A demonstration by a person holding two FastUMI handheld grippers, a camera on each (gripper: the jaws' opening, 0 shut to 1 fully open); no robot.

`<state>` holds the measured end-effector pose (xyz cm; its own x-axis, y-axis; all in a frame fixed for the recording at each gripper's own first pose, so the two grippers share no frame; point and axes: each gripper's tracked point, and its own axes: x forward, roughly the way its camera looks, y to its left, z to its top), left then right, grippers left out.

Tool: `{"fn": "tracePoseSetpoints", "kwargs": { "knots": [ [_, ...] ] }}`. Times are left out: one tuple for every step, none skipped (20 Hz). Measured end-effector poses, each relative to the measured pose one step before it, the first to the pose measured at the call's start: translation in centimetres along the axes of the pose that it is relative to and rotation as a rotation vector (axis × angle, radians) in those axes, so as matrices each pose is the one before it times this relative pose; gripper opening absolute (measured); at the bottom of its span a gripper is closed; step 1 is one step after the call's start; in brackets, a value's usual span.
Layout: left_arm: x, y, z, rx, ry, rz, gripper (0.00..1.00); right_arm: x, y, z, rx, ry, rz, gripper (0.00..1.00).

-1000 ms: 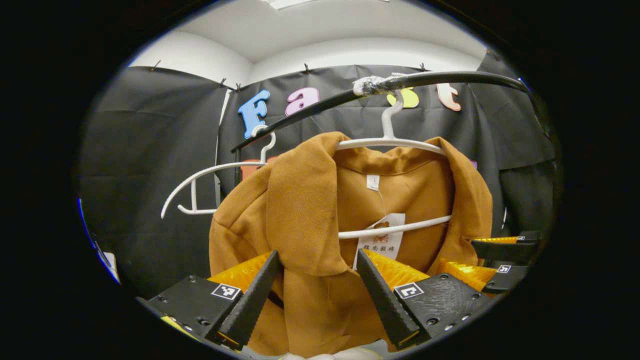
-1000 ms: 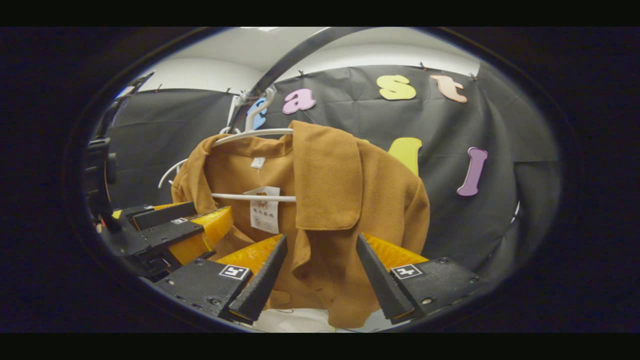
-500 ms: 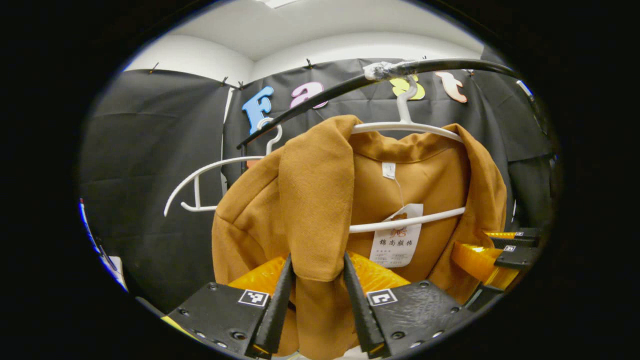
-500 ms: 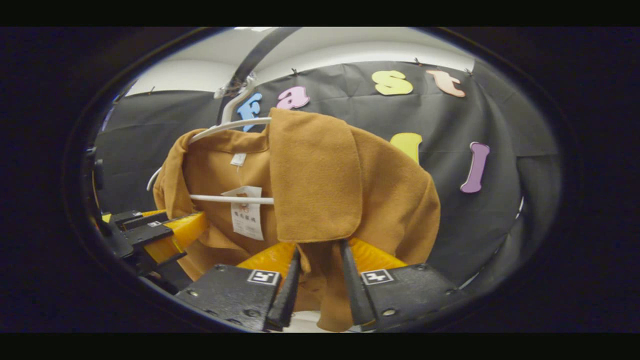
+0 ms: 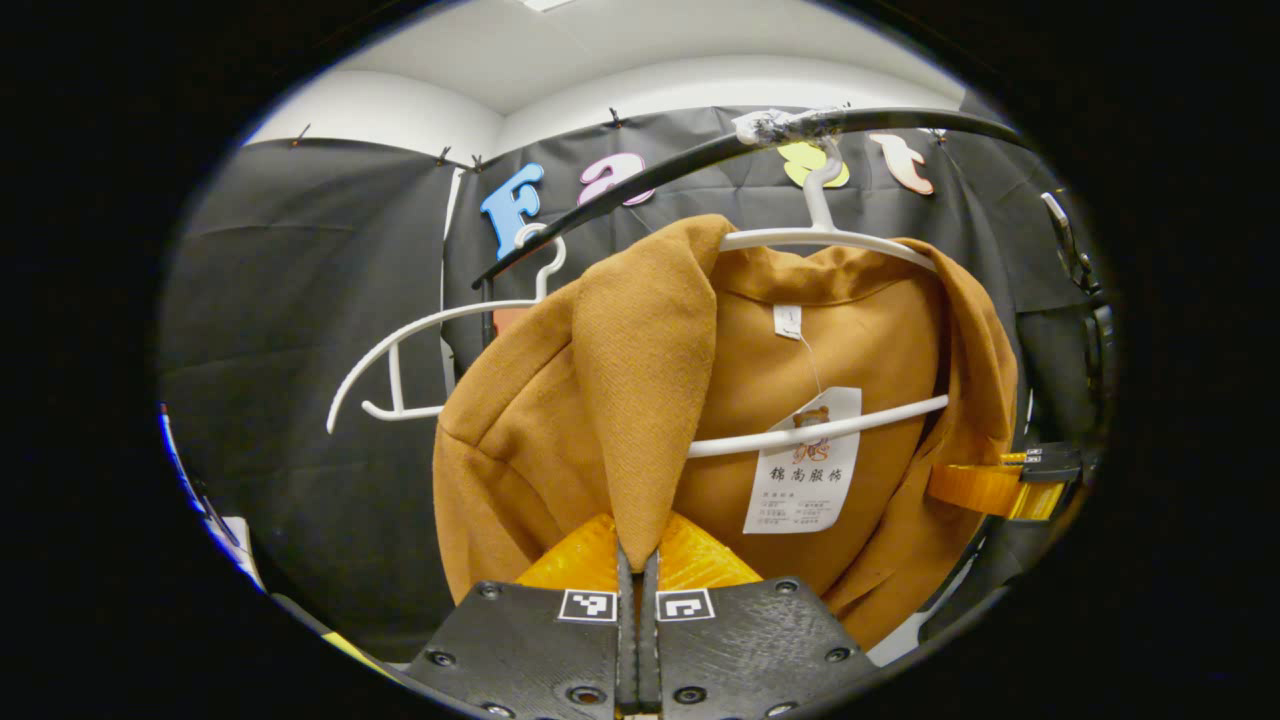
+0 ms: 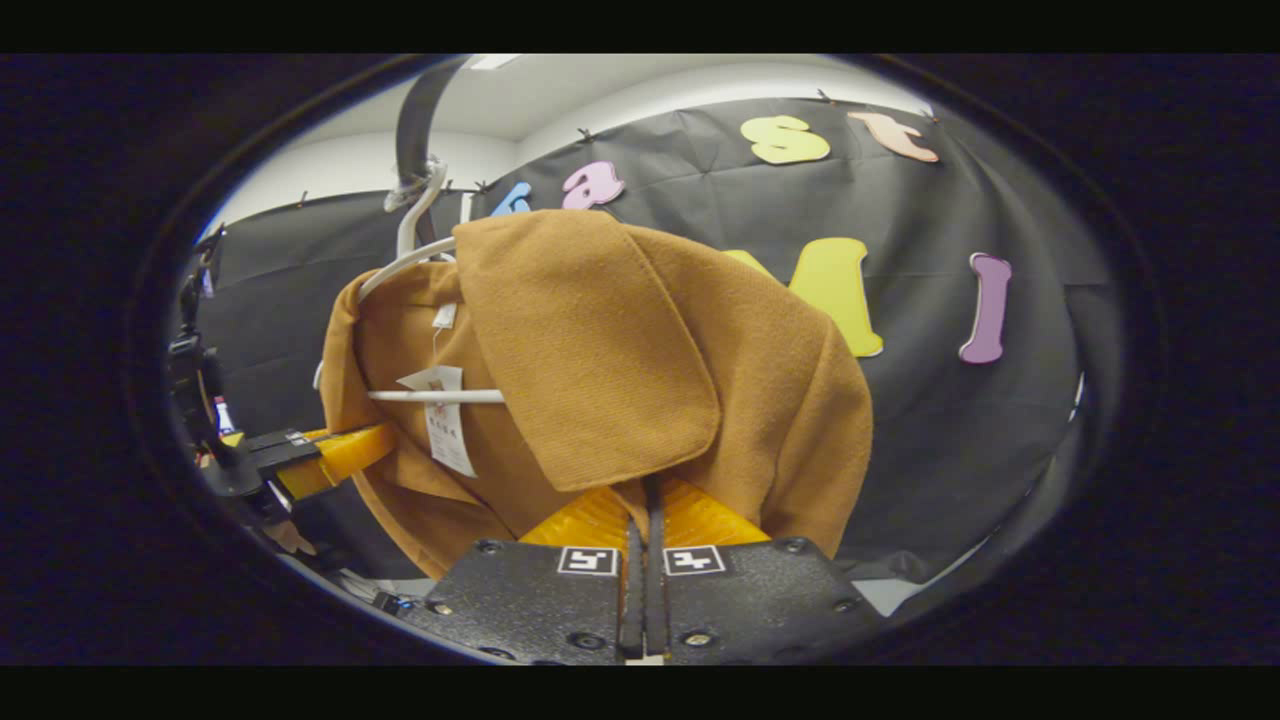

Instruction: Grasp the clothes on the hanger with both hands and then place them into the laundry hamper below.

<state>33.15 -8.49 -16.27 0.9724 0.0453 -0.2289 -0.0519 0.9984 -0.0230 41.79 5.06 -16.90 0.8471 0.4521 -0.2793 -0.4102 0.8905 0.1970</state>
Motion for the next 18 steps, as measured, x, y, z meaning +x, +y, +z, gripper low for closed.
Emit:
{"fn": "tracePoseSetpoints", "kwargs": {
  "knots": [
    [-0.071, -0.134, -0.067, -0.01427, 0.00329, -0.01127, 0.01, -0.021, -0.060, -0.021, 0.01086, 0.01067, 0.02718, 0.04],
    [-0.113, -0.002, 0.021, -0.01009, -0.00140, -0.00906, 0.01, -0.150, -0.219, 0.003, 0.01488, 0.00427, 0.02741, 0.04],
    [-0.177, 0.166, -0.027, -0.00216, 0.00153, -0.00689, 0.01, 0.014, -0.002, 0.133, 0.01894, 0.00743, 0.03470, 0.04],
    [-0.242, 0.095, 0.091, -0.00259, 0.00285, -0.00866, 0.00, -0.349, 0.517, 0.017, 0.02260, 0.00674, 0.06307, 0.05],
    [-0.123, 0.032, 0.145, -0.00720, -0.00286, -0.01146, 0.00, -0.011, 0.563, 0.207, 0.02352, 0.00227, 0.06202, 0.04],
    [-0.177, 0.107, 0.184, -0.00795, 0.00056, -0.00935, 0.01, -0.391, 0.310, 0.194, 0.01819, 0.00337, 0.05372, 0.04],
    [-0.170, 0.192, 0.212, -0.00677, -0.00713, -0.00691, 0.04, -0.377, 0.453, 0.396, 0.01096, -0.00817, 0.05254, 0.04],
    [-0.331, 0.196, 0.277, -0.00570, -0.00571, -0.00275, 0.00, -0.455, 0.990, 0.255, 0.01090, 0.00448, 0.06901, 0.04],
    [-0.293, 0.041, 0.191, -0.00188, -0.00307, -0.01013, 0.00, -0.254, 0.431, 0.553, 0.00112, -0.00946, 0.03004, 0.04],
    [-0.227, 0.159, 0.366, 0.00141, -0.00579, 0.00043, 0.00, -0.541, 0.564, 0.109, 0.01845, -0.00448, 0.05053, 0.04],
    [-0.160, 0.088, 0.302, -0.00078, -0.00299, -0.00417, 0.03, -0.251, 0.563, 0.357, 0.02580, -0.00823, 0.03868, 0.04],
    [0.003, 0.176, 0.460, -0.00667, -0.00357, -0.00288, 0.03, -0.361, 0.995, 0.170, 0.02638, -0.00256, 0.05597, 0.05],
    [-0.098, -0.140, 0.393, -0.01063, -0.00928, -0.00557, 0.03, -0.187, 0.521, 0.145, 0.01672, -0.00606, 0.02870, 0.04],
    [-0.140, -0.050, 0.456, -0.00680, -0.00942, -0.00559, 0.03, -0.129, 0.322, 0.297, 0.00732, -0.00466, 0.01438, 0.04],
    [-0.256, -0.023, 0.278, -0.00636, -0.00611, -0.00633, 0.03, -0.111, 0.800, 0.423, 0.01220, -0.01466, 0.03884, 0.04],
    [-0.399, -0.114, 0.506, -0.00826, -0.01389, -0.00500, 0.03, 0.050, 0.820, 0.628, 0.01021, -0.02142, 0.02941, 0.04],
    [-0.185, -0.265, 0.633, -0.01049, -0.00975, -0.00943, 0.00, -0.140, 0.904, 0.545, 0.00740, -0.01843, 0.03008, 0.04],
    [-0.191, -0.112, 0.634, -0.00504, -0.01288, -0.00468, 0.03, 0.066, 0.726, 0.640, 0.00729, -0.02008, 0.02124, 0.03]
  ]
}}
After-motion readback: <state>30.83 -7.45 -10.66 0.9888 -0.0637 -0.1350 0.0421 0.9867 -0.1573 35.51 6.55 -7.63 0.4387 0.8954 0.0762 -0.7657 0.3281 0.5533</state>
